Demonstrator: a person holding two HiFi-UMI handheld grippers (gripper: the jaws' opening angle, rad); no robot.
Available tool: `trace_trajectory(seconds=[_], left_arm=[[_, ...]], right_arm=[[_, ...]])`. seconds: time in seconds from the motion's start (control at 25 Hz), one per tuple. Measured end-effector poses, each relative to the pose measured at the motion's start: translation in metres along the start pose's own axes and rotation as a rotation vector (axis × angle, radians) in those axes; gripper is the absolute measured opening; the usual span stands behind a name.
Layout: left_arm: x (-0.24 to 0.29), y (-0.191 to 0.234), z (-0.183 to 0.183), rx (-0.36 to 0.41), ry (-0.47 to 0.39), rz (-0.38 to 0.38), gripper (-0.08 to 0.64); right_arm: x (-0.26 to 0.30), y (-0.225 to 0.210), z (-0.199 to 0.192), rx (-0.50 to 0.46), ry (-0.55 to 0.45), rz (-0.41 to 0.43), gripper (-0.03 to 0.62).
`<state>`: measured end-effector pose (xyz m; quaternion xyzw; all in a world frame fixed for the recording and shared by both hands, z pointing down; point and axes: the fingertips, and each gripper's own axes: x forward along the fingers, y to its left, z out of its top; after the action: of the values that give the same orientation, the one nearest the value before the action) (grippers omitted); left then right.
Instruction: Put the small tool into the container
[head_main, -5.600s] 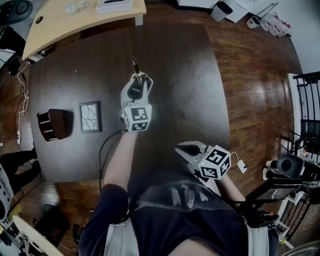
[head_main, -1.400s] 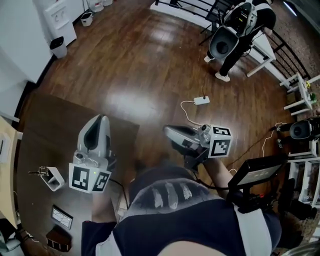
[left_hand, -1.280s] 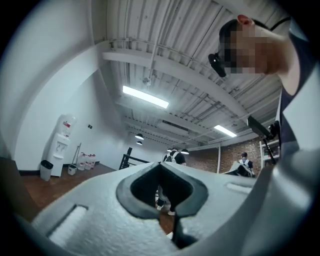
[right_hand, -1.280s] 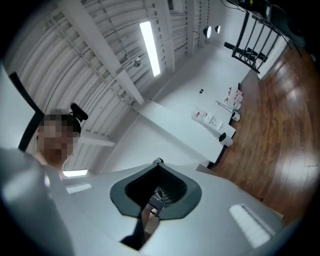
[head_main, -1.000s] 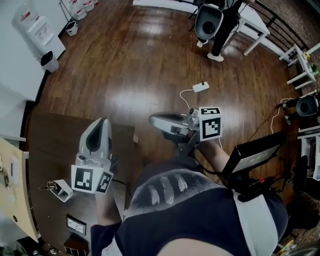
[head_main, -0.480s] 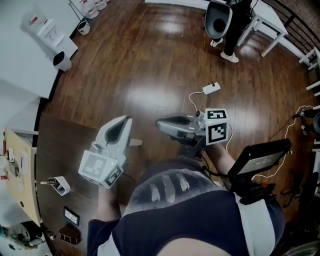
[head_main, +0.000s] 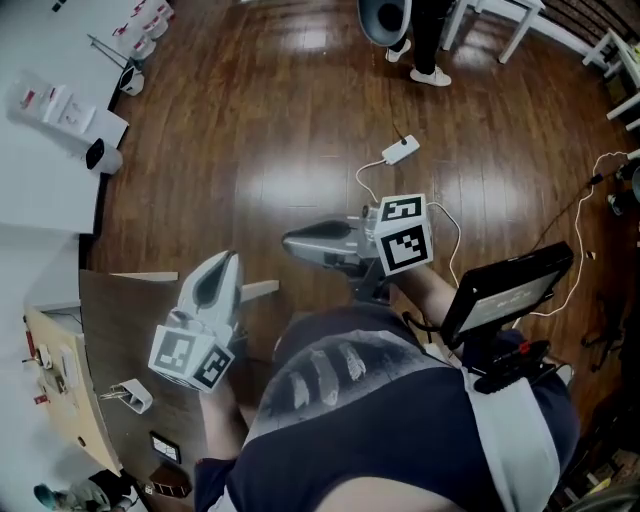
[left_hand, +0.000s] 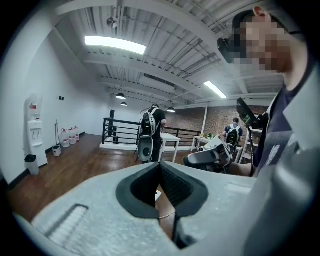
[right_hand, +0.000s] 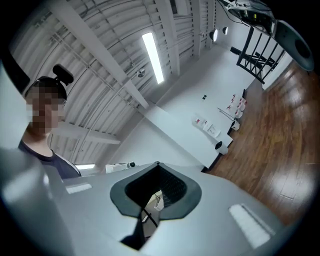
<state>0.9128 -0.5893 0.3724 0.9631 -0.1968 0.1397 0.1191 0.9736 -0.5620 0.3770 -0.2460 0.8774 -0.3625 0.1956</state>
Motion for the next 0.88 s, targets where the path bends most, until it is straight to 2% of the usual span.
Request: trace_trajectory(seconds=[0.2,0.36,0.44,0.56,0.6,0.76,0.88], left_arm=[[0.028,-0.031,-0.003,0.02,0.037,-0.054,0.0],[0.043,-0.039,0.002,0.018,0.03,-0.062,0.0],[0.048,-0.038,0.005,0.021,0.031,-0.059,0.0],[0.052,-0.031,0.005,0.037,0.043,-0.051,0.0],[0.054,-0.028,0.003,0.038,0.045,-0.05,0.0],[0.06,-0.011,-0.004,-0.003,0.036,-0.054,0.0],[0.068,0.001,-0.007,-0.03,0.014,-0.076,0.0]], right_arm=[[-0.026,0.002,0.012,-0.015,-0.02,0.009,0.0],[-0.036,0.0,0.018,-0.044,-0.002,0.01,0.0],[-0.038,-0.009,0.021,-0.109,0.02,-0.046,0.0],[-0.039,-0.036,0.02,-0.254,0.077,-0.191,0.0],[-0.038,-0.043,0.02,-0.277,0.095,-0.224,0.0],[-0.031,-0.059,0.02,-0.229,0.116,-0.241,0.0],[-0.028,-0.07,0.022,-0.238,0.138,-0.28,0.0]])
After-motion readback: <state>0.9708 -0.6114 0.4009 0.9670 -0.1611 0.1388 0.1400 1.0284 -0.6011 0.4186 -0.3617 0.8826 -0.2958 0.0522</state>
